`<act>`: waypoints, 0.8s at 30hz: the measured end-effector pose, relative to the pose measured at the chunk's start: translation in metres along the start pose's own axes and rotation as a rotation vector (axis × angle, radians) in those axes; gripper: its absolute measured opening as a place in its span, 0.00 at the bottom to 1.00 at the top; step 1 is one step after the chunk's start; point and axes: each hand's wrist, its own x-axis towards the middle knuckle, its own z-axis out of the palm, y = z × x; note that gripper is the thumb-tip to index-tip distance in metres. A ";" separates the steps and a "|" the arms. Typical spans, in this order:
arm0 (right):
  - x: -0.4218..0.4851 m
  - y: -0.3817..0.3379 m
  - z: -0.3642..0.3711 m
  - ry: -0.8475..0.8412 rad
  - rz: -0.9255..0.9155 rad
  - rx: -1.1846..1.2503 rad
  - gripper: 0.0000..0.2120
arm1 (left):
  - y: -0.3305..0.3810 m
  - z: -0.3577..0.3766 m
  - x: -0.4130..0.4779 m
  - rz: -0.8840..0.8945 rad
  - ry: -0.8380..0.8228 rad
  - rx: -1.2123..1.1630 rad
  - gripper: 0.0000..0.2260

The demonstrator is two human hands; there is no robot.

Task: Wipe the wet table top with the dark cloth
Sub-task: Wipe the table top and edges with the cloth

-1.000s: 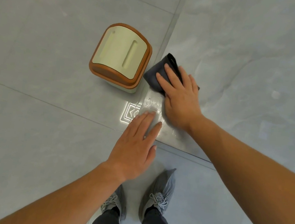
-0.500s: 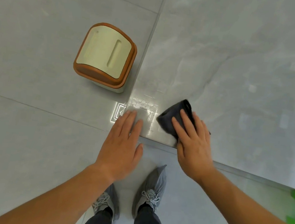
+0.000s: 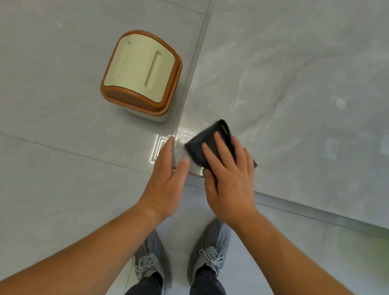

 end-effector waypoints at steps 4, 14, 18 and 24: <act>0.012 0.009 -0.001 -0.094 -0.205 -0.012 0.23 | 0.003 -0.003 0.004 -0.041 0.010 -0.016 0.30; 0.024 0.008 -0.008 -0.150 -0.285 -0.009 0.25 | 0.015 -0.002 0.021 -0.083 0.041 -0.131 0.31; 0.033 0.011 -0.004 -0.157 -0.362 -0.043 0.23 | 0.018 -0.007 0.036 -0.096 0.023 -0.192 0.26; 0.002 0.049 -0.022 -0.149 -0.377 -0.077 0.22 | 0.016 -0.005 0.036 -0.115 0.028 -0.044 0.31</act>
